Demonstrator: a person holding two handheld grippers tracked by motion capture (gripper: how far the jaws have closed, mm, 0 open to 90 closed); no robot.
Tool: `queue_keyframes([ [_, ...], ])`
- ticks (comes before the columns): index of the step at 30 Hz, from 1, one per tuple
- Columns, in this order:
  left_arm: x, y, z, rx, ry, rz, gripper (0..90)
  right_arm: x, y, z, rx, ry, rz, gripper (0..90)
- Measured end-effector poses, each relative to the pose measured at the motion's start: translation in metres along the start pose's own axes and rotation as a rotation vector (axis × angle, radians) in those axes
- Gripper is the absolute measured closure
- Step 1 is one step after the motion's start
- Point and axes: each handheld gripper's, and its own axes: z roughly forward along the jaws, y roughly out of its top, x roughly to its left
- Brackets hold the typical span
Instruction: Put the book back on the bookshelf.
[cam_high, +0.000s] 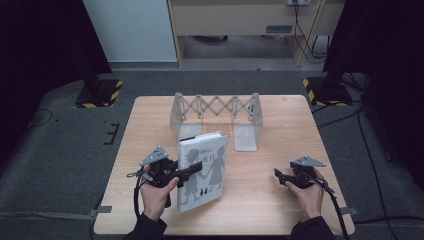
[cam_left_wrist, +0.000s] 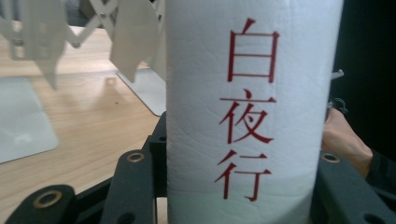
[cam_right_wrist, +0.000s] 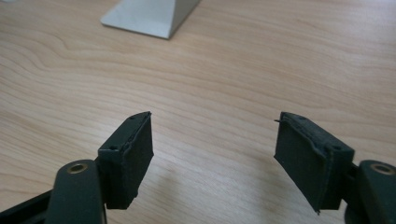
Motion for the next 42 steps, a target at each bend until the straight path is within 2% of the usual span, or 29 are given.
queue_keyframes([
  [2, 0.002, 0.002, -0.002, -0.004, 0.007, 0.002, 52.8, -0.001, -0.001, 0.0, 0.009, -0.006, -0.001, 26.2],
  [3, 0.003, 0.004, -0.006, -0.011, 0.022, 0.005, 52.8, -0.003, -0.001, 0.002, 0.023, -0.026, -0.007, 25.1],
  [6, 0.006, 0.008, -0.012, -0.024, 0.053, 0.013, 52.7, -0.006, -0.002, 0.002, 0.029, -0.036, -0.016, 24.1],
  [7, 0.008, 0.011, -0.017, -0.033, 0.072, 0.02, 52.7, -0.007, -0.005, 0.003, 0.046, -0.041, -0.003, 23.4],
  [12, 0.014, 0.015, -0.026, -0.046, 0.104, 0.027, 52.7, -0.009, -0.007, 0.004, 0.054, -0.055, -0.001, 22.2],
  [13, 0.015, 0.017, -0.03, -0.048, 0.127, 0.035, 52.7, -0.008, -0.007, 0.005, 0.058, -0.055, -0.015, 20.1],
  [14, 0.015, 0.017, -0.03, -0.048, 0.127, 0.035, 52.7, -0.008, -0.007, 0.005, 0.058, -0.055, -0.015, 20.1],
  [15, 0.018, 0.02, -0.033, -0.051, 0.143, 0.044, 52.7, -0.006, -0.007, 0.006, 0.069, -0.057, -0.029, 16.0],
  [20, 0.028, 0.029, -0.036, -0.066, 0.174, 0.036, 52.7, -0.007, -0.006, 0.008, 0.081, -0.073, -0.01, 9.9],
  [23, 0.033, 0.034, -0.036, -0.068, 0.193, 0.04, 52.7, -0.007, -0.006, 0.008, 0.088, -0.065, -0.02, 7.6],
  [25, 0.04, 0.04, -0.031, -0.081, 0.223, 0.04, 52.6, -0.006, -0.006, 0.009, 0.091, -0.062, -0.019, 7.2],
  [29, 0.049, 0.048, -0.019, -0.091, 0.242, 0.032, 52.7, -0.006, -0.006, 0.009, 0.091, -0.063, -0.019, 7.2],
  [31, 0.051, 0.049, -0.016, -0.091, 0.248, 0.028, 52.7, -0.006, -0.006, 0.009, 0.091, -0.063, -0.019, 7.2],
  [35, 0.057, 0.062, 0.001, -0.087, 0.294, 0.043, 52.7, -0.006, -0.006, 0.009, 0.091, -0.062, -0.019, 7.2],
  [42, 0.068, 0.072, 0.018, -0.092, 0.332, 0.042, 52.7, -0.006, -0.006, 0.009, 0.091, -0.062, -0.019, 7.2],
])
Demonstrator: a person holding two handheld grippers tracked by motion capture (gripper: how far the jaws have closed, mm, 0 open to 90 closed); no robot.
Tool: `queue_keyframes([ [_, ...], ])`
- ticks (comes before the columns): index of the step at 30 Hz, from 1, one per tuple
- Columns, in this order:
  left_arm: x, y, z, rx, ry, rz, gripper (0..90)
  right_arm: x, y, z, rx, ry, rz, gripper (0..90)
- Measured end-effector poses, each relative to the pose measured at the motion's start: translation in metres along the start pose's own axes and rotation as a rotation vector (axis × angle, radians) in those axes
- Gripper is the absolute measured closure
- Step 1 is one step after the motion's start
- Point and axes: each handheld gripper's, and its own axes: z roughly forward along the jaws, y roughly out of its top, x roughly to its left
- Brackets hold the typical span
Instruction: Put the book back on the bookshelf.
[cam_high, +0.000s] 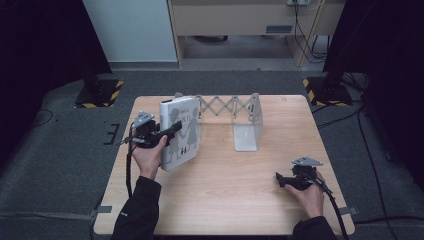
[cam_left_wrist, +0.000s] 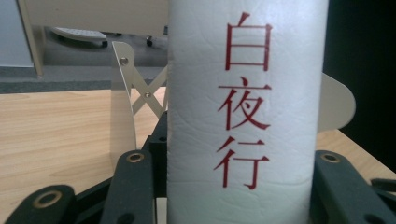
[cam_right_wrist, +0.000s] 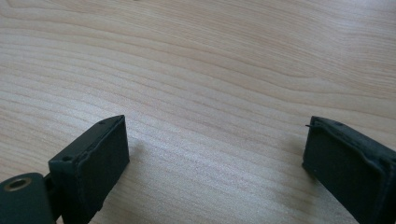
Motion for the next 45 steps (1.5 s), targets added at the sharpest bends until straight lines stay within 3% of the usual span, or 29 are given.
queue_keyframes([
  [9, 0.008, 0.004, 0.019, -0.016, 0.05, -0.015, 52.6, 0.0, 0.0, 0.0, 0.0, 0.0, 0.0, 7.2],
  [11, 0.009, 0.004, 0.021, -0.018, 0.056, -0.009, 52.7, 0.0, 0.0, 0.0, 0.0, 0.0, 0.0, 7.2],
  [12, 0.007, 0.004, 0.025, -0.026, 0.077, 0.018, 52.6, 0.0, 0.0, 0.0, 0.0, 0.0, 0.0, 7.2],
  [14, 0.007, 0.005, 0.029, -0.019, 0.093, 0.031, 52.6, 0.0, 0.0, 0.0, 0.0, 0.0, 0.0, 7.2],
  [19, 0.009, 0.002, 0.039, -0.004, 0.109, 0.02, 52.5, 0.0, 0.0, 0.0, 0.0, -0.001, 0.0, 7.1],
  [24, 0.005, -0.006, 0.045, -0.036, 0.119, 0.045, 52.5, 0.0, 0.0, 0.0, 0.001, -0.001, 0.0, 7.1],
  [33, 0.001, -0.011, 0.041, -0.035, 0.119, 0.077, 52.0, 0.0, 0.0, 0.0, 0.003, 0.0, -0.001, 7.1],
  [39, -0.018, -0.02, 0.029, 0.018, 0.129, 0.199, 51.8, 0.0, 0.0, 0.0, 0.001, 0.0, -0.001, 7.1],
  [42, -0.023, -0.027, 0.022, 0.019, 0.121, 0.223, 51.7, 0.0, 0.0, 0.0, 0.001, 0.0, -0.001, 7.1],
  [45, -0.024, -0.032, 0.016, 0.019, 0.127, 0.22, 51.7, 0.0, 0.0, 0.0, 0.001, 0.0, -0.001, 7.1],
])
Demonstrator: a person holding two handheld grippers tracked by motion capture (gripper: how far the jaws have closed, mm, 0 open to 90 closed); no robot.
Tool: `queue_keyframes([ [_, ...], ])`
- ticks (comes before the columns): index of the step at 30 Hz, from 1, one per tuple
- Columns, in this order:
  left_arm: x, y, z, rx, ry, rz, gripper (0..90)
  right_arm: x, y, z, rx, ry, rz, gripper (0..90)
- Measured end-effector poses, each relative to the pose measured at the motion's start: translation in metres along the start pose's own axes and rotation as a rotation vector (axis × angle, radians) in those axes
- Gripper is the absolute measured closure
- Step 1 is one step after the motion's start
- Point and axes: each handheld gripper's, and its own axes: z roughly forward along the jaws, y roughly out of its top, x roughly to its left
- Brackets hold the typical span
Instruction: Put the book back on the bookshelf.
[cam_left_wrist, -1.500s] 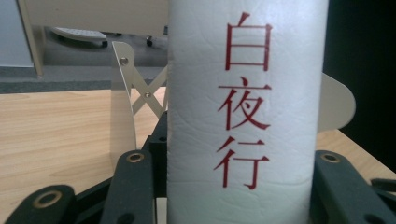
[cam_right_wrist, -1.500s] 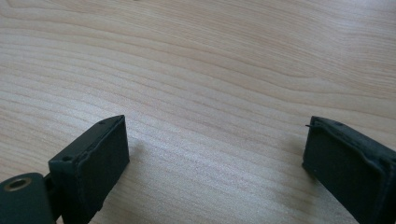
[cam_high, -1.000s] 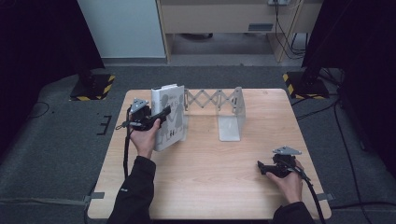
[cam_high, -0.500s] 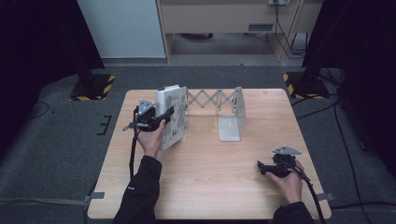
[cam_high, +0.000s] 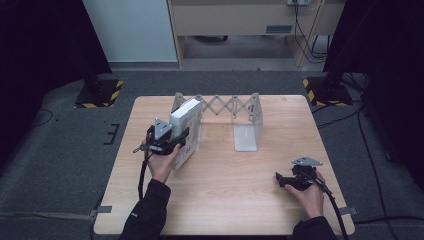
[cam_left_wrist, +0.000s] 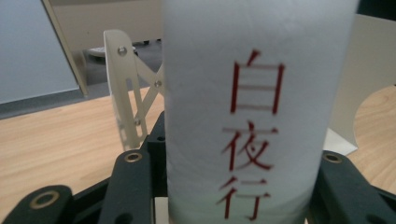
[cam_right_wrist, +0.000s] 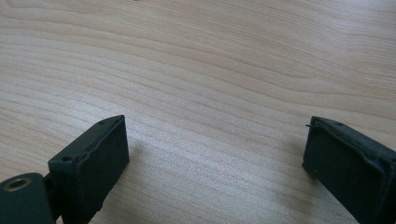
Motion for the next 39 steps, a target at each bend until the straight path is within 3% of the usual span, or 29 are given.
queue_keyframes([
  [8, 0.004, -0.022, -0.025, 0.021, 0.003, -0.011, 51.6, 0.0, 0.0, 0.0, 0.001, 0.0, 0.0, 7.1],
  [14, 0.003, -0.036, -0.029, 0.043, -0.001, -0.017, 51.4, 0.0, 0.0, 0.0, 0.002, 0.001, 0.0, 7.1],
  [16, 0.003, -0.039, -0.029, 0.025, -0.005, -0.016, 51.3, 0.0, 0.0, 0.0, 0.0, -0.001, 0.0, 7.0],
  [20, 0.001, -0.04, -0.029, 0.003, -0.006, -0.043, 50.0, 0.0, 0.0, 0.0, 0.0, 0.001, 0.0, 7.0],
  [21, 0.004, -0.039, -0.028, -0.022, -0.022, -0.082, 49.1, 0.0, 0.0, 0.0, 0.002, 0.001, 0.0, 7.0],
  [23, 0.004, -0.036, -0.027, -0.043, -0.023, -0.094, 48.1, 0.0, 0.0, 0.0, 0.0, 0.0, 0.0, 7.0],
  [25, 0.004, -0.033, -0.024, -0.07, -0.024, -0.099, 46.0, 0.0, 0.0, 0.0, 0.0, 0.0, 0.0, 7.0],
  [29, 0.002, -0.029, -0.018, -0.075, -0.001, -0.092, 44.3, 0.0, 0.0, 0.0, 0.001, 0.001, 0.0, 7.0],
  [39, 0.005, -0.018, -0.012, -0.086, 0.025, -0.114, 49.7, 0.0, 0.0, 0.0, 0.001, 0.002, -0.003, 7.0],
])
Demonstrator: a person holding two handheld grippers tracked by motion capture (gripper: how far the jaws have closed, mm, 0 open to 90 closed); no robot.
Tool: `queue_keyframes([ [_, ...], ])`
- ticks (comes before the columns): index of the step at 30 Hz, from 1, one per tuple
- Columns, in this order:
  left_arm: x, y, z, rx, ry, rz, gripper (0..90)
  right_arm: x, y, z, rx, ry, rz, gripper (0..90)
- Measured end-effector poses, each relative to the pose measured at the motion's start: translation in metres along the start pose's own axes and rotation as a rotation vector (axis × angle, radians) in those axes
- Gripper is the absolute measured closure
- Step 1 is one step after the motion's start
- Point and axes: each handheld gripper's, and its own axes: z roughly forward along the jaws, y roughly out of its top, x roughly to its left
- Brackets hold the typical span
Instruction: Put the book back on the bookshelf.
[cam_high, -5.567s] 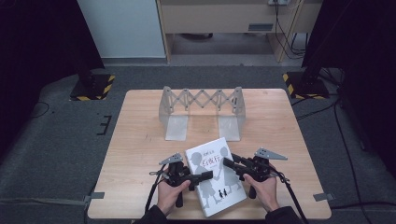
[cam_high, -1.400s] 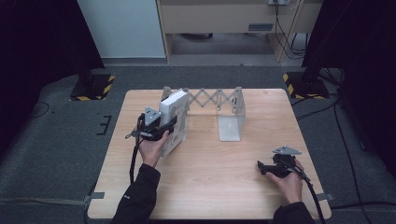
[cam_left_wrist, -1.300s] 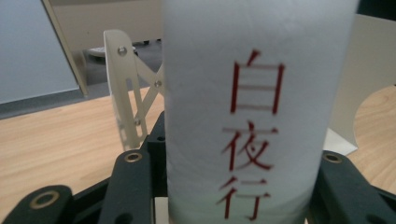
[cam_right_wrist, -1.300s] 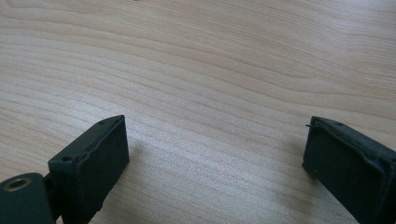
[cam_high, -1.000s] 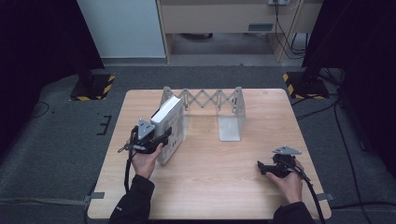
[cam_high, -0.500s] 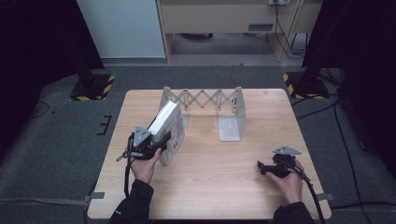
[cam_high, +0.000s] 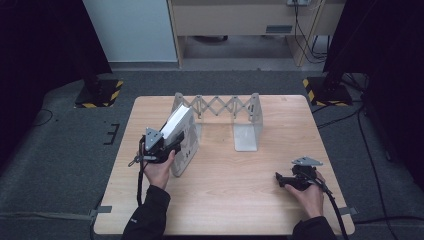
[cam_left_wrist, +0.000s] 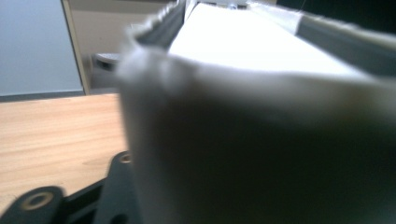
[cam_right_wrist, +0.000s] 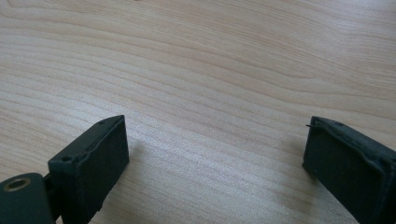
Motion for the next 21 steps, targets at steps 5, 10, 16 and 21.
queue_keyframes([
  [5, 0.002, 0.007, 0.003, -0.004, 0.002, -0.032, 50.4, 0.0, 0.0, 0.0, 0.002, 0.001, 0.003, 7.0],
  [10, 0.008, 0.017, 0.005, -0.002, 0.0, -0.076, 51.3, 0.0, 0.0, 0.0, 0.002, 0.002, -0.001, 7.0],
  [16, 0.009, 0.026, 0.019, -0.027, 0.025, -0.077, 51.3, 0.0, 0.0, 0.0, 0.002, 0.001, 0.002, 6.9],
  [21, 0.008, 0.023, 0.034, -0.02, 0.028, -0.074, 51.3, 0.0, 0.0, 0.0, 0.002, 0.001, 0.002, 6.9],
])
